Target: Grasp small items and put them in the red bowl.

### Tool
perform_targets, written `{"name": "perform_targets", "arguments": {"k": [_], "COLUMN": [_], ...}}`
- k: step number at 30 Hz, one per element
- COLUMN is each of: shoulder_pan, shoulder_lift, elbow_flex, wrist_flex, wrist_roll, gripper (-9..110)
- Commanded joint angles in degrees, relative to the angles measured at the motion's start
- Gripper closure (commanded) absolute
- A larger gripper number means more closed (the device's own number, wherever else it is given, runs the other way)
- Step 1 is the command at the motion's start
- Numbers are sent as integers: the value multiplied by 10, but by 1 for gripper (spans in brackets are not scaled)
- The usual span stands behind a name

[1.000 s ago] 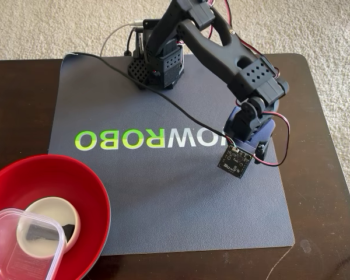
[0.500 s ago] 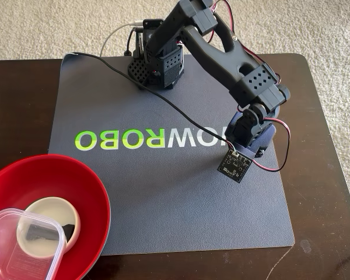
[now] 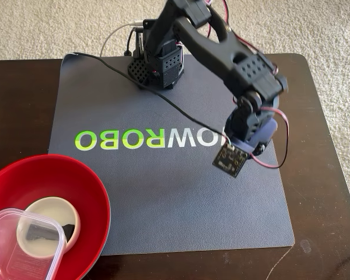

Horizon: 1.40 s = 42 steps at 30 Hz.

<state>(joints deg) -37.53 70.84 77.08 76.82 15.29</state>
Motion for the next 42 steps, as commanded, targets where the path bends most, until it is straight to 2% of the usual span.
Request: {"name": "perform_targets", "arguments": {"k": [1,6,10,15,20,30,37,40,42], "shoulder_pan": [-49,-108,-130,-107,-96,-21,-45,-48,-52], "shoulder_lift": [69,103,92,58,15,-24,-34,-29,-25], "elbow_flex": [10,64,92,86,82,66,66,78,91], "wrist_flex": [4,18,11,-4,-11,-22,-21,-18,-21], "wrist_roll": [32,98,104,104,106,37,-16,-21,-21], "gripper": [80,74,73,73,67,66,69,80,83]}}
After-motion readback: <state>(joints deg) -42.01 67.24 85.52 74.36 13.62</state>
